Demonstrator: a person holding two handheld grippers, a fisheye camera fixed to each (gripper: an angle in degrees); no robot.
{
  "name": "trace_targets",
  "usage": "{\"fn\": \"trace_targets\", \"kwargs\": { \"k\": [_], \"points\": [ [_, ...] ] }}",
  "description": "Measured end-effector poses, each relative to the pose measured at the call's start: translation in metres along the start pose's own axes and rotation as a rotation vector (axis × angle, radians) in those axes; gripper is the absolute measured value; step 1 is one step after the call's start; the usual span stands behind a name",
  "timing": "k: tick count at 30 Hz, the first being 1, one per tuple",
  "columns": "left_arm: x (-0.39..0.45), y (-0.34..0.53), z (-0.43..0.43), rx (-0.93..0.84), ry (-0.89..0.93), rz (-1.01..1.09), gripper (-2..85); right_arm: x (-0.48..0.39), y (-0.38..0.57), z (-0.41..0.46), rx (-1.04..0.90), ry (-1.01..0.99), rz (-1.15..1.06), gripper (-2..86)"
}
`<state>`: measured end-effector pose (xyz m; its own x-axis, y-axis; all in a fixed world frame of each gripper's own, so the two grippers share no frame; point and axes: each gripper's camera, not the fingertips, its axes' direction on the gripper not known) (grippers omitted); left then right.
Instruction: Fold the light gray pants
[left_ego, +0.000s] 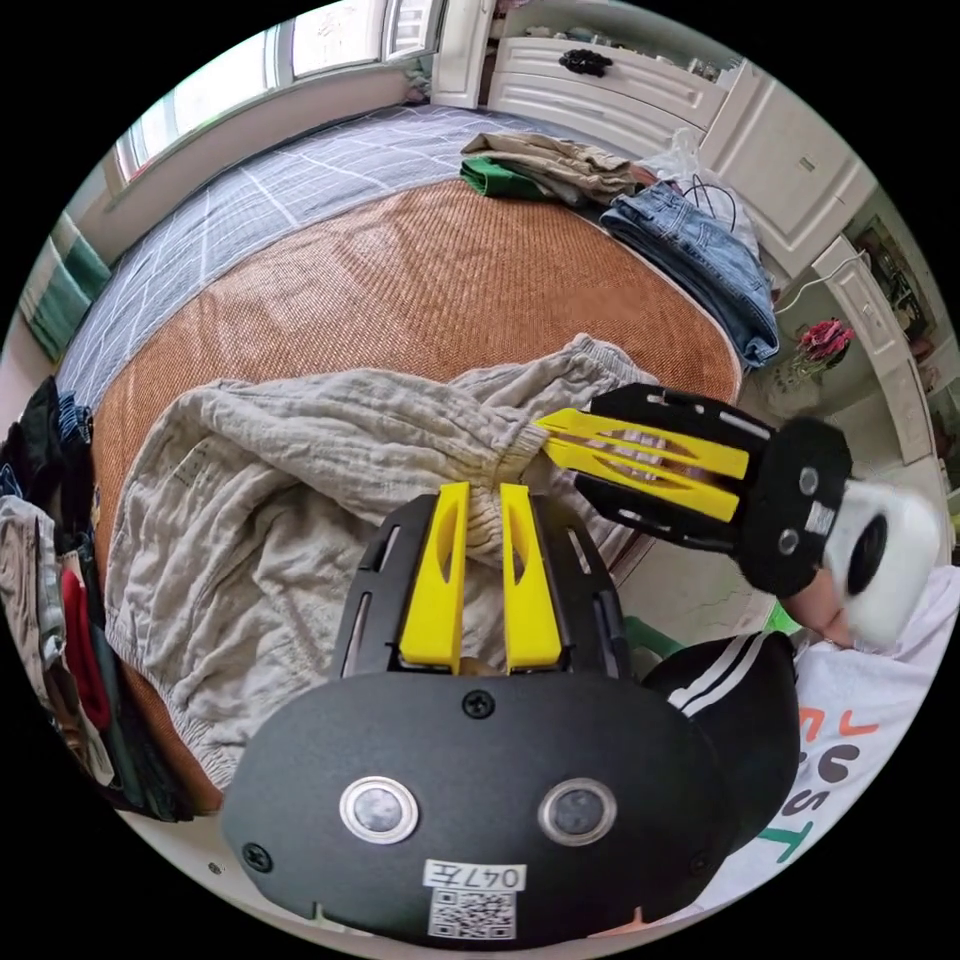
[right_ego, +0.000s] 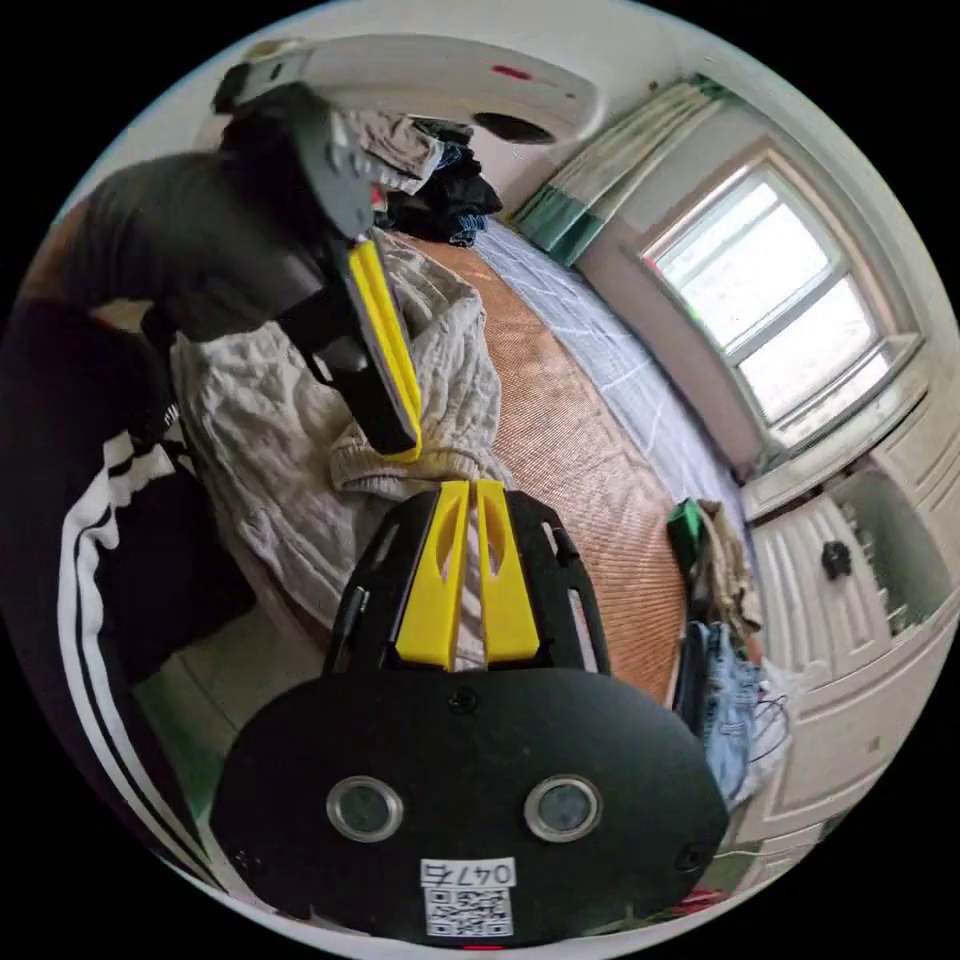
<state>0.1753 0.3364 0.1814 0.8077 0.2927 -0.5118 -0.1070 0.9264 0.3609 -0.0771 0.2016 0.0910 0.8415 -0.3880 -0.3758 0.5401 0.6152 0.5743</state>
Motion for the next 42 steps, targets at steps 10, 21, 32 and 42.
{"fn": "trace_targets", "kwargs": {
  "k": [10,21,32,42],
  "points": [
    [-0.121,0.221,-0.199,0.308,-0.260,-0.384,4.1,0.174,-0.049,0.057,-0.012,0.041,0.242,1.2],
    [-0.207,0.472,-0.251,0.205,-0.354,-0.521,2.4,0.212,0.010,0.140,-0.171,-0.326,0.450,5.9],
    [-0.273,0.537,-0.169,0.017,-0.404,-0.466,1.8,0.150,-0.040,0.184,-0.284,-0.364,0.099,1.8],
    [-0.321,0.591,-0.179,0.152,-0.242,-0.380,3.5,0.201,0.051,0.133,-0.189,-0.383,0.365,4.5]
  ]
}}
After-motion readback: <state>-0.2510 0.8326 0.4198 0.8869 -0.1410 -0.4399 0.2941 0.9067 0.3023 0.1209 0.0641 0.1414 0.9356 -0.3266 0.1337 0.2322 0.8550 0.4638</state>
